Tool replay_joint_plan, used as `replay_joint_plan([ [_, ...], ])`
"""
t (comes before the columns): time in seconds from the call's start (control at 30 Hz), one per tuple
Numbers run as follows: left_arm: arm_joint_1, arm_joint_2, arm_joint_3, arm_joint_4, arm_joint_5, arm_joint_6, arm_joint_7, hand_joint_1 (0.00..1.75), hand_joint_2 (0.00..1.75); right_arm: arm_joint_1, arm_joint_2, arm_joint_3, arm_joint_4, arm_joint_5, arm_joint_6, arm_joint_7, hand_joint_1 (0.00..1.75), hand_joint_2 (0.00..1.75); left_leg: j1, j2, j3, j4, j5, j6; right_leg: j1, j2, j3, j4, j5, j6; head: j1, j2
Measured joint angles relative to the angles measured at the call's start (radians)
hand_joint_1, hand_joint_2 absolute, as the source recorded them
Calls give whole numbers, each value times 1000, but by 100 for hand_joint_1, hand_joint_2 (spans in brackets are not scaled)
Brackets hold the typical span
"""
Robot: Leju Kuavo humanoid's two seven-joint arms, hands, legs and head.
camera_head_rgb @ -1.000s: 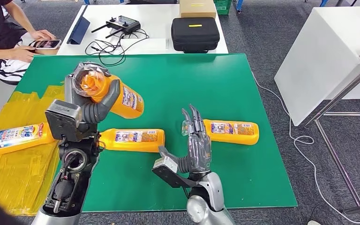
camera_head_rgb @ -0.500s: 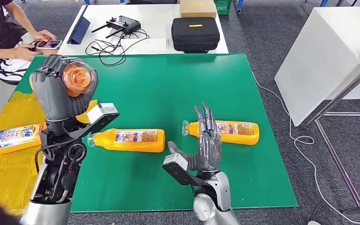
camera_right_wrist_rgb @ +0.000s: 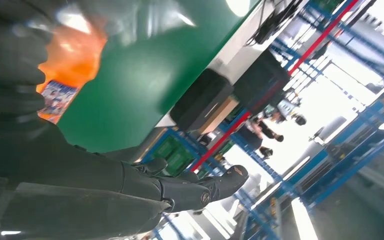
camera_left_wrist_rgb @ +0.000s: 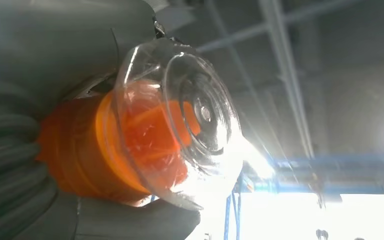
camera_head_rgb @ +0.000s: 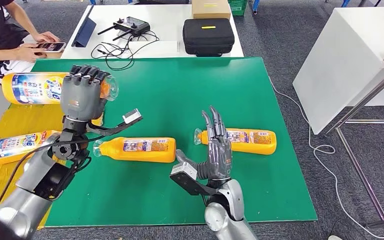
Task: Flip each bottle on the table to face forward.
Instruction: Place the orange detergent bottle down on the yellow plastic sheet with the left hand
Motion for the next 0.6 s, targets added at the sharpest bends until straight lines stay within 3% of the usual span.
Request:
replay_joint_plan([
  [0.1,-87,14,-16,155,4,-17,-63,175,175,-9,2,10,14,1,5,-4,0,175,0,0,0,0,0,0,0,0,0,0,0,0,-1,0],
  [0.23,-176,19,-11,295,30,-121,-100,175,175,-13,3,19,25,6,12,2,0,175,0,0,0,0,0,0,0,0,0,0,0,0,0,0],
  [0.6,-303,13,68,448,107,-416,-89,172,175,-20,3,46,44,28,29,27,0,175,0,0,-1,0,0,0,0,0,-1,0,0,0,0,0],
])
